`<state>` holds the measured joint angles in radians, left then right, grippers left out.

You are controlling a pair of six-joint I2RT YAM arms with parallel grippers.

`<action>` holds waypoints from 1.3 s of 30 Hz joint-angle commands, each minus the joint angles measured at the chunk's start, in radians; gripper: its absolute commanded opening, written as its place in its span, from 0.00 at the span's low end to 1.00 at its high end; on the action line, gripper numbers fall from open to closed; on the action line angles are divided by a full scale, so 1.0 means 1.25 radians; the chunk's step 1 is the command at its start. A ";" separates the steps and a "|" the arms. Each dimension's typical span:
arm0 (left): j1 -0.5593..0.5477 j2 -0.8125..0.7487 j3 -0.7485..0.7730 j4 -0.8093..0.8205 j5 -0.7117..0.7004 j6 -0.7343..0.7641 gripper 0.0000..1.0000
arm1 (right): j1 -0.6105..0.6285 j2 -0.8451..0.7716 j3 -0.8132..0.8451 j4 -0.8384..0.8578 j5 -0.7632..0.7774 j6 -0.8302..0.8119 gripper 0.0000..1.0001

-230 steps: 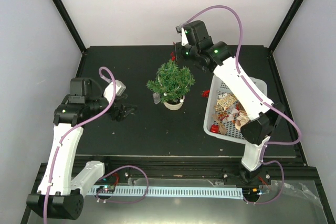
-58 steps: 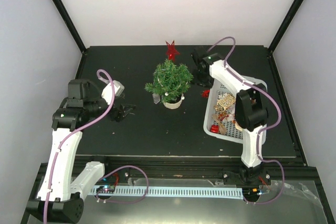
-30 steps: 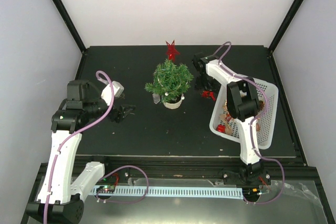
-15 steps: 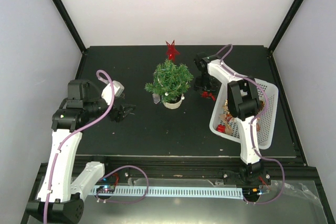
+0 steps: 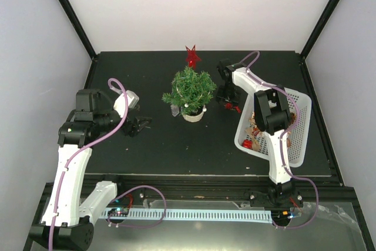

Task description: Decorate the small christmas tree

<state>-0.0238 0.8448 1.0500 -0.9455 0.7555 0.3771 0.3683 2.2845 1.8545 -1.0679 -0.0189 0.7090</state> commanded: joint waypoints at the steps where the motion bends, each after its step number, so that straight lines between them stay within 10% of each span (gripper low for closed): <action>1: -0.002 0.002 0.015 0.004 0.015 -0.004 0.83 | -0.004 0.015 -0.010 0.021 -0.019 -0.004 0.59; 19: -0.001 -0.003 0.008 0.005 0.015 -0.004 0.83 | 0.005 -0.006 -0.067 0.116 -0.104 -0.010 0.01; 29: -0.001 -0.006 0.004 0.008 0.014 -0.005 0.83 | 0.005 -0.071 -0.079 0.110 -0.060 -0.019 0.01; 34: -0.002 -0.009 -0.001 0.011 0.014 -0.005 0.83 | 0.005 -0.095 -0.074 0.089 -0.039 -0.036 0.23; 39: 0.000 -0.012 -0.003 0.013 0.014 -0.005 0.83 | 0.005 -0.122 -0.080 0.102 -0.037 -0.038 0.23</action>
<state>-0.0238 0.8440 1.0462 -0.9436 0.7559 0.3771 0.3698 2.1941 1.7611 -0.9455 -0.0879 0.6720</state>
